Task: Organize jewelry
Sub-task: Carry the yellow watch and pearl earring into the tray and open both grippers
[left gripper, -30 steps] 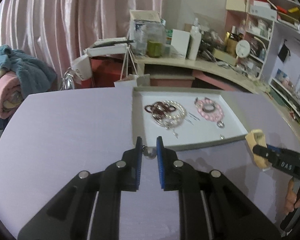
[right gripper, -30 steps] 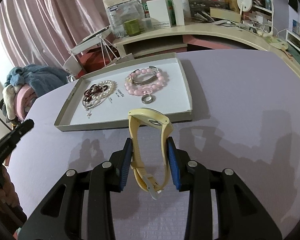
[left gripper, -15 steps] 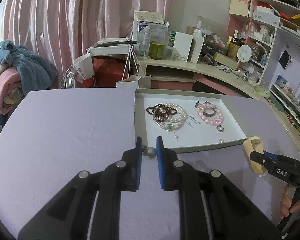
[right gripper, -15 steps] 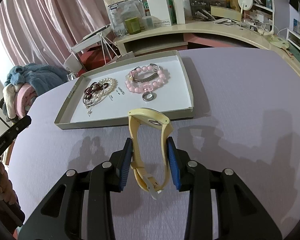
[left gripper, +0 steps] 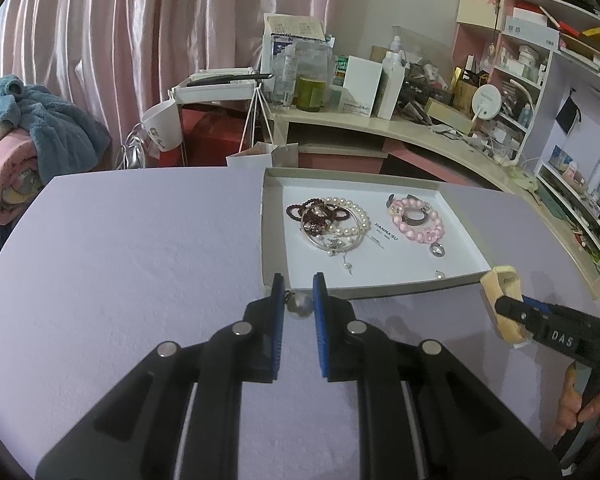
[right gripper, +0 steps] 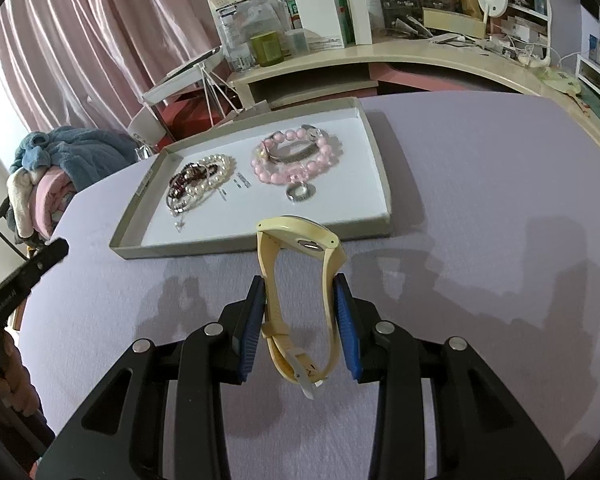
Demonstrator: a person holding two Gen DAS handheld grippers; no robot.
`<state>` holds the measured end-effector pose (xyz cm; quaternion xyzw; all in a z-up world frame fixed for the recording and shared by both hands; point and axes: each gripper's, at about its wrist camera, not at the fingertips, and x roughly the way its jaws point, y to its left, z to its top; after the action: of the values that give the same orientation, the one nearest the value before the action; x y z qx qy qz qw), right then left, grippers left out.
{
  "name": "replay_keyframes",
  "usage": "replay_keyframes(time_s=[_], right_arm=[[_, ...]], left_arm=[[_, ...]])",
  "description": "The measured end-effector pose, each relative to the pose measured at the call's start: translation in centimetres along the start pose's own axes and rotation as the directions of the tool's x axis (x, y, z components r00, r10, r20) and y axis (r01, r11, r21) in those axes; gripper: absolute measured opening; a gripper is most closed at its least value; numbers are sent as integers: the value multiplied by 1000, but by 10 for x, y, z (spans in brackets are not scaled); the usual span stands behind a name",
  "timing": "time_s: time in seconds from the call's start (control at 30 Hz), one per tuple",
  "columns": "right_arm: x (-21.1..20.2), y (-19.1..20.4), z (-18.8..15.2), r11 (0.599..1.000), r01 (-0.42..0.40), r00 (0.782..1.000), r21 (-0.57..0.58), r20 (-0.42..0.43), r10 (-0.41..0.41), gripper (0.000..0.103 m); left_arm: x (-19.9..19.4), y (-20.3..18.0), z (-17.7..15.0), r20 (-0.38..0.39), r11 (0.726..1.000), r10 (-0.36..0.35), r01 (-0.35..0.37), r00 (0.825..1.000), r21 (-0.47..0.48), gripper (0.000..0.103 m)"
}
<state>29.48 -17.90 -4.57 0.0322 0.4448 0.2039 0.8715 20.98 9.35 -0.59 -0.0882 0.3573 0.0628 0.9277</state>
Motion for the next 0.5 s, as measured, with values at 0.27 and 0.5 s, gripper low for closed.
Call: replay_keyframes(time_s=[0.27,0.5], right_arm=[[35,18,48,999,10,999,-43,41,-8,36],[48,24,81,998,12,997,-61,83,-7,47]], left_arm=[[2,-2,-4,4,1000,-4,5,1000,-4,14],[1,2,0,14,1000,3,-3,1000,-23,14]])
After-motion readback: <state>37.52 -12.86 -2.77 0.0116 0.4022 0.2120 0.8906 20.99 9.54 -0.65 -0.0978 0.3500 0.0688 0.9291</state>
